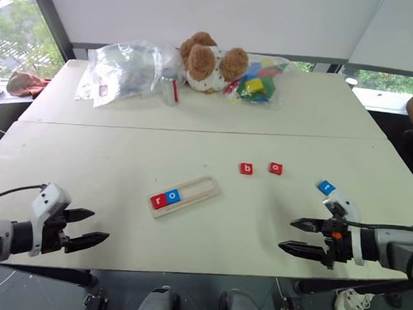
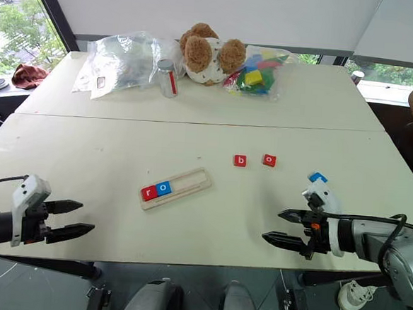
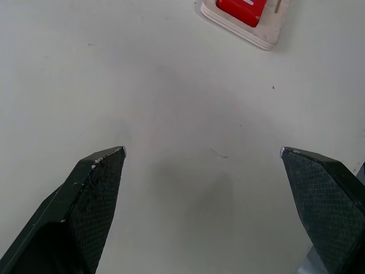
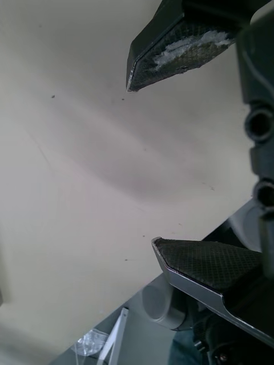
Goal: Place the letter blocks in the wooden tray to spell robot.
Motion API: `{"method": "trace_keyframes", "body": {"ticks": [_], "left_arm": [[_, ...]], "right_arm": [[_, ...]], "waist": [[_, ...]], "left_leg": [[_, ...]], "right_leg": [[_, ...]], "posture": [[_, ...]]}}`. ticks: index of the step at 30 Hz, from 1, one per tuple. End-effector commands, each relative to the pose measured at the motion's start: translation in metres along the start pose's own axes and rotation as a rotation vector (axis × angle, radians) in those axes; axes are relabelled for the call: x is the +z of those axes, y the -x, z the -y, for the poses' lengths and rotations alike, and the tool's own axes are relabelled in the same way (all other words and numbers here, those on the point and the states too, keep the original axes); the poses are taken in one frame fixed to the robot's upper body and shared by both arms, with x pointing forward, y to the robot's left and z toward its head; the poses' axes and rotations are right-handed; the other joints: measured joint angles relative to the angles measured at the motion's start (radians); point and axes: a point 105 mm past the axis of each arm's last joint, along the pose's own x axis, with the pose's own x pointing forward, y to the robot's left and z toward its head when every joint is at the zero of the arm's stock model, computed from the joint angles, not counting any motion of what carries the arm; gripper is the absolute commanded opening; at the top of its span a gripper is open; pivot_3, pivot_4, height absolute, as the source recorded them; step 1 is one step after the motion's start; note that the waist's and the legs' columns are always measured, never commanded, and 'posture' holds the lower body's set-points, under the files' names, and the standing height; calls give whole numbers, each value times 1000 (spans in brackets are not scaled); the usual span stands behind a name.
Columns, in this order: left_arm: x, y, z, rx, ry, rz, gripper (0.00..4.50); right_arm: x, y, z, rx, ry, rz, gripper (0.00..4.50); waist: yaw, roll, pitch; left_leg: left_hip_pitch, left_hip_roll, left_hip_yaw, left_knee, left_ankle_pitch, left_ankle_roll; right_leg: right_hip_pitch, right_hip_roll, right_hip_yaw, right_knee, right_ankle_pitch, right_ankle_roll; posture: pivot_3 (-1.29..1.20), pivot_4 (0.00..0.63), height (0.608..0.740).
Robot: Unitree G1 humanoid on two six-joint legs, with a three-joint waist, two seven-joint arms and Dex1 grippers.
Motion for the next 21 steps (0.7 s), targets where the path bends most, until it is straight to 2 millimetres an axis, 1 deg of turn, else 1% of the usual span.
{"method": "trace_keyframes", "body": {"ticks": [1,7,12,17,21], "left_arm": [[11,6,-2,27,-37,35,4500],[16,9,-7,55,-38,59,4500],[20,6,-10,86,-53,80,4500],[20,8,-12,105,-49,91,4500],[23,9,-18,122,-62,99,4500]], "right_arm": [[6,-2,-3,3,37,25,4448],[8,-7,3,-12,48,30,4448],[9,-11,4,-6,57,29,4448],[9,-13,4,-5,57,35,4448],[13,-13,13,-49,68,61,4448]], "waist": [[0,0,0],[0,0,0],[1,0,0],[0,0,0],[0,0,0]], "left_leg": [[0,0,0,0,0,0],[0,0,0,0,0,0],[0,0,0,0,0,0],[0,0,0,0,0,0],[0,0,0,0,0,0]], "right_leg": [[0,0,0,0,0,0],[0,0,0,0,0,0],[0,0,0,0,0,0],[0,0,0,0,0,0],[0,0,0,0,0,0]], "posture": [[0,150,740],[0,150,740],[0,150,740],[0,150,740],[0,150,740]]}}
